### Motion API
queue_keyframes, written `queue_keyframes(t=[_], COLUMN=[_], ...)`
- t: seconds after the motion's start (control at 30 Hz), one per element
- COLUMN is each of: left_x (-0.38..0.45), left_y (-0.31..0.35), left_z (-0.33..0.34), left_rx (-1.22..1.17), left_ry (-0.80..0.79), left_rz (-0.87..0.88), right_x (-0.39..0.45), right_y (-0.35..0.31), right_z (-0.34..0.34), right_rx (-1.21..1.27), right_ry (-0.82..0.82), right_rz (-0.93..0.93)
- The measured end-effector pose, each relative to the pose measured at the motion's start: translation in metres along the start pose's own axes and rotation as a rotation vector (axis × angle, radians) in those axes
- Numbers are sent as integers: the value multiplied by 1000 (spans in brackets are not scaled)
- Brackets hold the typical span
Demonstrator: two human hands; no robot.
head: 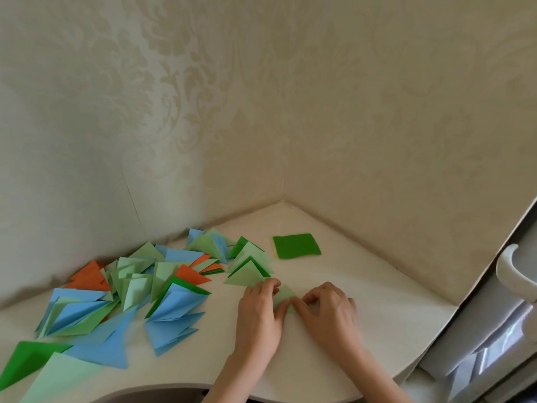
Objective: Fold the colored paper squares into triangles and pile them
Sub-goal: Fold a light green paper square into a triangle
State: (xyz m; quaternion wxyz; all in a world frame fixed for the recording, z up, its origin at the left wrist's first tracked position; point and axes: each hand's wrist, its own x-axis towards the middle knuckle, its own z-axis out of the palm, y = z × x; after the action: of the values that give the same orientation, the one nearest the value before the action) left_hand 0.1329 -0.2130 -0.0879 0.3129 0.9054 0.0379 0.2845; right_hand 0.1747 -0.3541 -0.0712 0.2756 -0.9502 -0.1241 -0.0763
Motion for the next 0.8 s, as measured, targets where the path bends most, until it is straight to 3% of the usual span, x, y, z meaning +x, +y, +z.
queue_keyframes(t=[0.17, 0.37, 0.63, 0.8], left_x=[0, 6, 11, 6], left_y=[-3, -15, -19, -20], left_z=[-1, -2, -15, -21], left_rx=[-39, -107, -219, -114], left_ry=[15, -95, -181, -138], left_rz=[-43, -133, -169, -129], right_x=[-2, -3, 3, -2], right_y=[2, 5, 10, 10], right_z=[4, 4, -2, 0], right_rx=[0, 72, 154, 114], right_ry=[31, 56, -68, -49], right_rz=[-9, -25, -2, -6])
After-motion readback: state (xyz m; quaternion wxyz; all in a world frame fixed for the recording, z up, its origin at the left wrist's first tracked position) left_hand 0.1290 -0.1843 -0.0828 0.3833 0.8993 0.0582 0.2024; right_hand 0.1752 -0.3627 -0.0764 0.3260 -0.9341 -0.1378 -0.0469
